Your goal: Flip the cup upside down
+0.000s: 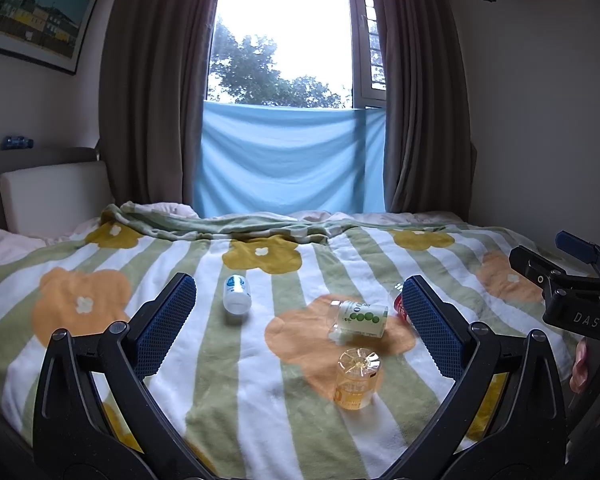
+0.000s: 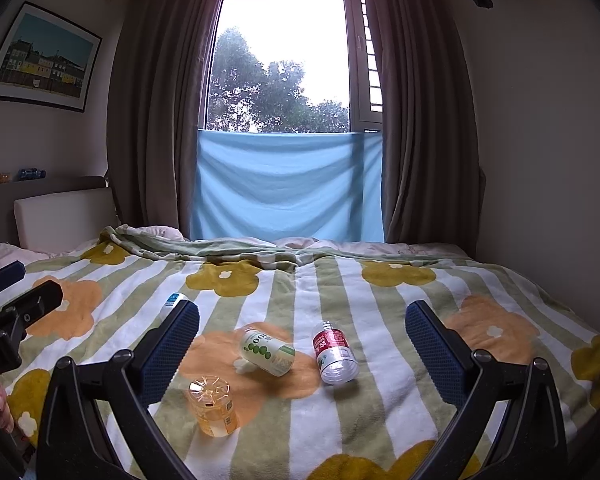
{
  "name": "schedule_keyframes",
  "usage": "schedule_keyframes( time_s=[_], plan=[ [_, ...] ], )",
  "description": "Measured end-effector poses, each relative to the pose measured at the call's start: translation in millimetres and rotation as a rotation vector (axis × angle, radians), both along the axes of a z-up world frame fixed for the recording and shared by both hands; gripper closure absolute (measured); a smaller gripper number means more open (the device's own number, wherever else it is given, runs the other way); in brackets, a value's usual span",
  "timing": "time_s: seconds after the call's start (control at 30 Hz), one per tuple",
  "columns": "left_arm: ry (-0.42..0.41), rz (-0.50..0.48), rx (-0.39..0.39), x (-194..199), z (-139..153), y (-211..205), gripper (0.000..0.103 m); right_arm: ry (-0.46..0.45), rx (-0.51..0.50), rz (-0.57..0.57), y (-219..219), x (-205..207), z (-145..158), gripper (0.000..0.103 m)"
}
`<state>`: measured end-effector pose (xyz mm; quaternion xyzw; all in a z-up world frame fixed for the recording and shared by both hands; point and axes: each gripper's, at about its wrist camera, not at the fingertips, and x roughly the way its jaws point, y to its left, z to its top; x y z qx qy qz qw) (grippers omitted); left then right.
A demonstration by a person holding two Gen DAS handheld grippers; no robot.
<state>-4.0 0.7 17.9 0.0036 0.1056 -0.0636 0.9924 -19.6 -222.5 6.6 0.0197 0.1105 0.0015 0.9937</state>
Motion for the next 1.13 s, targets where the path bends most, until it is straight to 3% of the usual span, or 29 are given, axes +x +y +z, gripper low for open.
schedule_keyframes(
  time_s=[0.53, 1.13],
  plan=[
    [-0.007, 0.010, 0.011, 0.3, -1.8, 1.9, 0.000, 0.000, -0.001, -0.001, 0.0, 0.3, 0.1, 0.000],
    [-0.081, 0.019, 0.058, -7.9, -4.0, -9.9, 0.000, 0.000, -0.002, -0.001, 0.8, 0.3, 0.4, 0.000]
  ],
)
